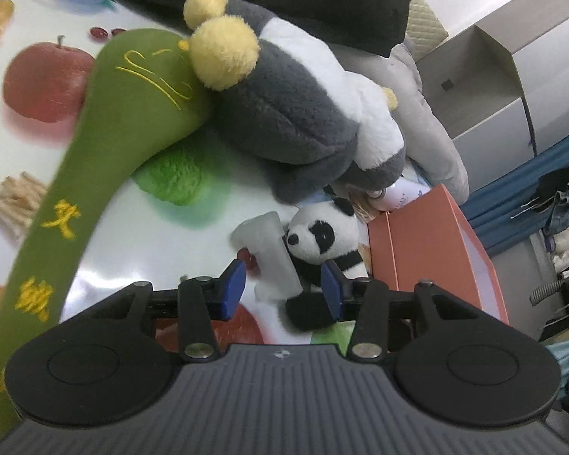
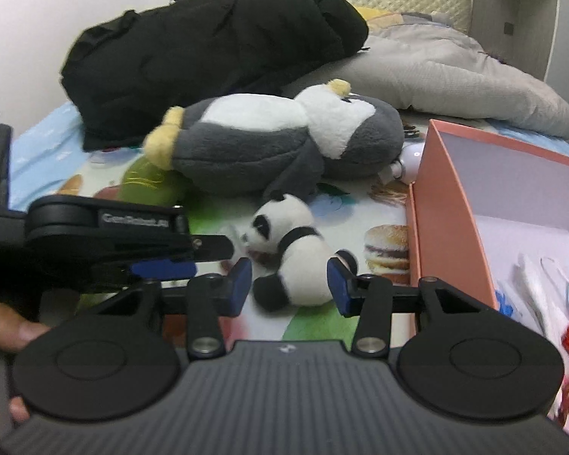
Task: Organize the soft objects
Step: 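Lower the right tool onto the small panda plush and close on it, then lift and carry the panda plush with the right tool over the pink box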
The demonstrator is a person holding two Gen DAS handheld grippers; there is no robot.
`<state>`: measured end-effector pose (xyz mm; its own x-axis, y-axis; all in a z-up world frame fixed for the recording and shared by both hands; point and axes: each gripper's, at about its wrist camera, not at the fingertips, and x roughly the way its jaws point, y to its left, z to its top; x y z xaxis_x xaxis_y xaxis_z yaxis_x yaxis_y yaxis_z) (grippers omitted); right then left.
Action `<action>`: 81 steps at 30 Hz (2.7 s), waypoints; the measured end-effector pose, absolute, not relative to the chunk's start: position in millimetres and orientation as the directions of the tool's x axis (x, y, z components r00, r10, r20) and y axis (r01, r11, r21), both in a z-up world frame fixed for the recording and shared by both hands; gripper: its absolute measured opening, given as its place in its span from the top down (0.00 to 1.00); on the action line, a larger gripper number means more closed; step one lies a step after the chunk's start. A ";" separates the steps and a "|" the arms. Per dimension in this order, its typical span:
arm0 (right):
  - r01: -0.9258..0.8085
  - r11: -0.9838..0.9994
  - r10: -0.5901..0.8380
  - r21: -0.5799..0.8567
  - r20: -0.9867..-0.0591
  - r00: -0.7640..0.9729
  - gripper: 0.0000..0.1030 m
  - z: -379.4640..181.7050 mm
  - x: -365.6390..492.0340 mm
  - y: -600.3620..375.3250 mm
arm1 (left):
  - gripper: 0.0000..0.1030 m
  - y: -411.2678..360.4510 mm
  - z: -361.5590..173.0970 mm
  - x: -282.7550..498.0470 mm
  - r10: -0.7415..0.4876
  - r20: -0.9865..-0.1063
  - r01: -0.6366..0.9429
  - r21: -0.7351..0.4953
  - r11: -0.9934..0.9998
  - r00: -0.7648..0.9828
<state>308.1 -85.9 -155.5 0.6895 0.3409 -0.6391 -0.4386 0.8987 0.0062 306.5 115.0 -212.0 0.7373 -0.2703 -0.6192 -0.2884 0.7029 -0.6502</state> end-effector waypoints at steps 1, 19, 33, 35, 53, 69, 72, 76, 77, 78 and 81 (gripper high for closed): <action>-0.430 0.903 0.327 -0.004 -0.641 0.695 0.54 -158.2 312.7 -84.8 | 0.51 115.0 -213.9 310.5 -0.271 -0.622 -0.291 -0.650 0.702 0.734; -0.387 0.922 0.304 0.031 -0.675 0.672 0.54 -196.9 346.8 -80.3 | 0.88 109.9 -239.0 339.0 -0.267 -0.647 -0.319 -0.641 0.698 0.714; -0.387 0.922 0.306 0.033 -0.675 0.672 0.57 -173.0 294.3 -90.5 | 0.91 112.9 -212.5 274.6 -0.245 -0.679 -0.321 -0.594 0.738 0.692; -0.392 0.920 0.305 0.023 -0.671 0.675 0.57 -168.3 280.8 -91.6 | 0.91 111.0 -209.0 261.0 -0.252 -0.681 -0.318 -0.594 0.739 0.688; -0.373 0.926 0.297 0.064 -0.733 0.612 0.56 -150.5 196.6 -145.1 | 0.90 62.7 -183.7 166.6 -0.258 -0.754 -0.247 -0.485 0.839 0.604; -0.450 0.879 0.407 0.160 -0.743 0.532 0.49 -156.8 182.6 -159.0 | 0.90 54.4 -187.3 153.7 -0.244 -0.786 -0.209 -0.425 0.881 0.568; -0.474 0.866 0.422 0.160 -0.743 0.520 0.49 -158.3 185.0 -155.6 | 0.90 57.7 -185.6 153.0 -0.242 -0.786 -0.211 -0.424 0.881 0.569; -0.532 0.836 0.437 0.136 -0.751 0.495 0.49 -160.5 185.3 -147.5 | 0.90 59.9 -184.4 150.4 -0.238 -0.786 -0.213 -0.421 0.882 0.570; -0.542 0.831 0.431 0.124 -0.761 0.486 0.50 -162.7 186.1 -145.3 | 0.90 59.8 -184.4 149.6 -0.238 -0.787 -0.214 -0.421 0.882 0.569; -0.545 0.831 0.423 0.115 -0.766 0.484 0.50 -164.5 186.2 -144.7 | 0.90 59.6 -184.7 148.9 -0.238 -0.788 -0.214 -0.421 0.882 0.568; -0.526 0.845 0.390 0.099 -0.787 0.479 0.50 -172.3 188.6 -145.4 | 0.90 58.1 -185.0 147.7 -0.236 -0.791 -0.215 -0.417 0.883 0.565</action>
<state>188.6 -145.4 -172.3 0.4785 0.3900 -0.7867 -0.5256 0.8449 0.0992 147.7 58.1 -185.0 0.5645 -0.2358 -0.7910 -0.2151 0.8832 -0.4168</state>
